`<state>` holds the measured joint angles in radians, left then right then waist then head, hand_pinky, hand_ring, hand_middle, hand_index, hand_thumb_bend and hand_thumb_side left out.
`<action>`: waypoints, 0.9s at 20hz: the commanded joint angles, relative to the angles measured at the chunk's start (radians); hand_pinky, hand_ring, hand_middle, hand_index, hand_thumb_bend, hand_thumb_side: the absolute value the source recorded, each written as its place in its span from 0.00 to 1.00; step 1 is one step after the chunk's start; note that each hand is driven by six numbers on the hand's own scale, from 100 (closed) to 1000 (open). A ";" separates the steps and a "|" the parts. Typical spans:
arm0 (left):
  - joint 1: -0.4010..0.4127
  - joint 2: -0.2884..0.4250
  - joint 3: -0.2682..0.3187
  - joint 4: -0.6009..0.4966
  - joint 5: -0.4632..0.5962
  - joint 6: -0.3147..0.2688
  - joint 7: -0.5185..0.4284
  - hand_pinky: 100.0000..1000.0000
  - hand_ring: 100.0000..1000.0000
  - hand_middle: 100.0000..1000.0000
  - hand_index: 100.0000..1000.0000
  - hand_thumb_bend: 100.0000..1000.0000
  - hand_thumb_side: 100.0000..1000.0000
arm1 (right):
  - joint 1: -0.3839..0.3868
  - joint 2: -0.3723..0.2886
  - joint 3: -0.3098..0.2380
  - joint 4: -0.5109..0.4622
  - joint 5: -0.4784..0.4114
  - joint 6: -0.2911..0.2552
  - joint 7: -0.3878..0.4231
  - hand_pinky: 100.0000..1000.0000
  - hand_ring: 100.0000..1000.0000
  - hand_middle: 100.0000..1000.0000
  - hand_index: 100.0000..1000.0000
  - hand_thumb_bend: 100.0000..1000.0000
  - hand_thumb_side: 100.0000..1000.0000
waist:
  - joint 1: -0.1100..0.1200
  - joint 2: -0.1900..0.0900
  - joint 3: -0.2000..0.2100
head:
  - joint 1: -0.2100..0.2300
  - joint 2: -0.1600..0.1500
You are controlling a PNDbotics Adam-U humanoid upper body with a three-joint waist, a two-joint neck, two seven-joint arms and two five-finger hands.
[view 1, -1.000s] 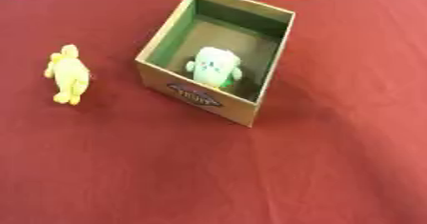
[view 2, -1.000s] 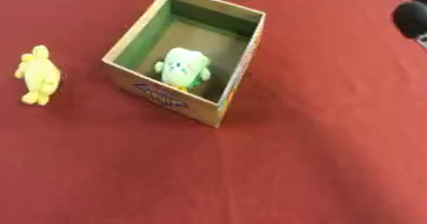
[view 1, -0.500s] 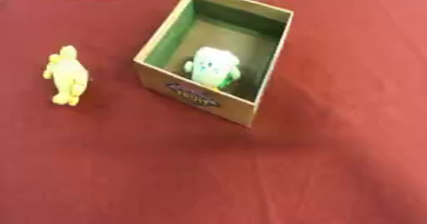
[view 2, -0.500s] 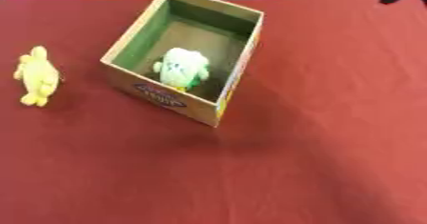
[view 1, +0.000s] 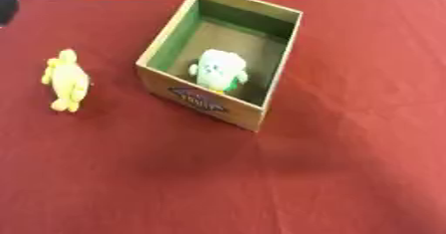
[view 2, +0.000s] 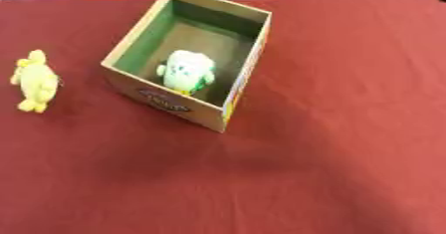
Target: Pick up objects on the table and place them in the box.
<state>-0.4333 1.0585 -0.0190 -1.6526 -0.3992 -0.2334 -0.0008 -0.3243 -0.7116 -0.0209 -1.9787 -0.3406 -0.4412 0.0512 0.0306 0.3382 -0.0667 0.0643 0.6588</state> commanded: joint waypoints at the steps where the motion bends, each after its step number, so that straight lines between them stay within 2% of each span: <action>1: -0.029 0.070 -0.028 0.043 -0.048 -0.016 -0.047 0.76 0.83 0.91 1.00 0.45 0.87 | -0.009 -0.043 -0.029 -0.021 -0.053 0.016 0.033 0.92 0.93 0.56 0.93 0.36 0.87 | 0.002 -0.024 -0.003 | 0.006 -0.006; 5: -0.052 0.078 -0.073 0.091 -0.107 -0.040 -0.106 0.78 0.84 0.93 1.00 0.46 0.90 | -0.018 -0.049 -0.043 -0.021 -0.110 0.035 0.070 0.92 0.93 0.56 0.93 0.35 0.87 | 0.005 -0.023 -0.008 | 0.011 -0.008; 10: -0.072 0.048 -0.103 0.146 -0.181 -0.072 -0.180 0.79 0.86 0.95 1.00 0.43 0.93 | -0.018 -0.047 -0.054 -0.021 -0.141 0.047 0.096 0.92 0.94 0.55 0.93 0.35 0.87 | 0.005 -0.022 -0.007 | 0.012 -0.010; 14: -0.091 0.005 -0.120 0.196 -0.244 -0.100 -0.243 0.82 0.90 0.98 1.00 0.32 0.87 | -0.014 -0.042 -0.059 -0.021 -0.144 0.056 0.103 0.93 0.94 0.55 0.93 0.35 0.86 | 0.003 -0.022 -0.007 | 0.015 -0.012; 18: -0.122 -0.041 -0.129 0.238 -0.308 -0.107 -0.307 0.83 0.92 0.99 1.00 0.33 0.86 | -0.012 -0.035 -0.060 -0.021 -0.144 0.064 0.105 0.93 0.94 0.55 0.93 0.35 0.86 | 0.002 -0.023 -0.005 | 0.019 -0.015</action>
<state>-0.5388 1.0010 -0.1543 -1.4213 -0.6871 -0.3378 -0.2885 -0.3321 -0.7260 -0.0675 -1.9789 -0.4772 -0.3802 0.1553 0.0339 0.3381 -0.0733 0.0785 0.6538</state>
